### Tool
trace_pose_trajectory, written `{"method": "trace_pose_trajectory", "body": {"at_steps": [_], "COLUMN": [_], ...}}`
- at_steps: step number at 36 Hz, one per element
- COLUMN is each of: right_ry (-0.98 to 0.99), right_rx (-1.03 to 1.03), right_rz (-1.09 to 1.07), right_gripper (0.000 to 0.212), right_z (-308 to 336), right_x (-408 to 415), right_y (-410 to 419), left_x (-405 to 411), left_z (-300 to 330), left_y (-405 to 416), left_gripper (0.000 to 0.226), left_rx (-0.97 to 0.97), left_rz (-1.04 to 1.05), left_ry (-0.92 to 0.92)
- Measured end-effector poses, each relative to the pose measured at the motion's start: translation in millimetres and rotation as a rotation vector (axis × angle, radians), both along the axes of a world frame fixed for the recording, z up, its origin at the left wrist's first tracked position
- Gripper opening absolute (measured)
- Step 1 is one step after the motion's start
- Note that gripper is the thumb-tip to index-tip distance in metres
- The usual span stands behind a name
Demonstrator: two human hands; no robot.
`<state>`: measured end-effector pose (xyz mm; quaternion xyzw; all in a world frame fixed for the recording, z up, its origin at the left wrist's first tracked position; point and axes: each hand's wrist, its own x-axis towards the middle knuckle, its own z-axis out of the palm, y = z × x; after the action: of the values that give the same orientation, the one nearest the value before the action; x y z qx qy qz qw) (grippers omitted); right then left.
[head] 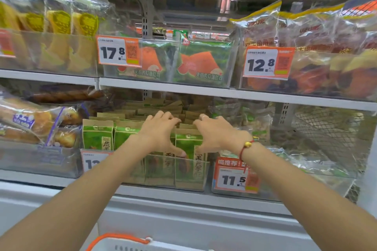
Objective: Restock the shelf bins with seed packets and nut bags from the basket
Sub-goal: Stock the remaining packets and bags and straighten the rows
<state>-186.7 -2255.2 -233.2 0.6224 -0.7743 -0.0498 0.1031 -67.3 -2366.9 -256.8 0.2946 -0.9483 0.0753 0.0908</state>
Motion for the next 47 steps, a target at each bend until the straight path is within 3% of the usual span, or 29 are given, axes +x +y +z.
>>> {"method": "trace_pose_trajectory", "body": {"at_steps": [7, 13, 16, 19, 22, 26, 30, 34, 37, 42, 47], "right_ry": [-0.026, 0.149, 0.211, 0.223, 0.093, 0.008, 0.110, 0.187, 0.191, 0.113, -0.098], "right_rx": [-0.058, -0.233, -0.293, -0.157, 0.047, 0.074, 0.008, -0.155, -0.230, -0.081, -0.005], "right_rz": [0.043, 0.089, 0.082, 0.083, 0.029, -0.004, 0.045, 0.069, 0.065, 0.026, -0.064], "right_gripper": [0.063, 0.042, 0.037, 0.037, 0.059, 0.065, 0.051, 0.043, 0.044, 0.054, 0.113], "right_z": [-12.9, -26.9, -35.2, -17.5, 2.8, -5.2, -8.4, -13.0, -25.4, -17.2, 12.5], "right_x": [-9.1, -5.3, 2.7, 8.5, 14.4, 19.4, 21.2, 18.5, 22.7, 29.7, 27.2], "right_y": [-3.5, 9.6, 9.8, 1.0, -12.6, -23.8, -13.3, -4.0, -2.9, -6.4, -11.4], "left_x": [-8.2, 7.0, 28.5, 42.4, 38.6, 23.3, 20.7, 26.8, 30.2, 36.0, 56.0], "left_z": [-3.7, -1.6, 4.8, 9.9, 16.6, 17.9, 18.4, 23.5, 15.0, 3.9, 16.1], "left_y": [-3.8, -2.8, -15.9, -32.6, -35.3, -30.3, -31.9, -35.6, -33.8, -33.7, -43.1], "left_gripper": [0.098, 0.082, 0.090, 0.085, 0.078, 0.091, 0.090, 0.078, 0.073, 0.073, 0.104], "left_rx": [-0.045, -0.134, -0.082, -0.063, -0.044, 0.039, -0.013, -0.137, -0.205, -0.141, -0.147], "left_rz": [-0.010, -0.171, -0.185, -0.130, -0.104, -0.035, -0.050, -0.103, -0.160, -0.180, -0.091], "left_ry": [-0.108, 0.059, 0.075, -0.032, -0.090, -0.194, -0.211, -0.076, -0.136, -0.176, -0.057]}}
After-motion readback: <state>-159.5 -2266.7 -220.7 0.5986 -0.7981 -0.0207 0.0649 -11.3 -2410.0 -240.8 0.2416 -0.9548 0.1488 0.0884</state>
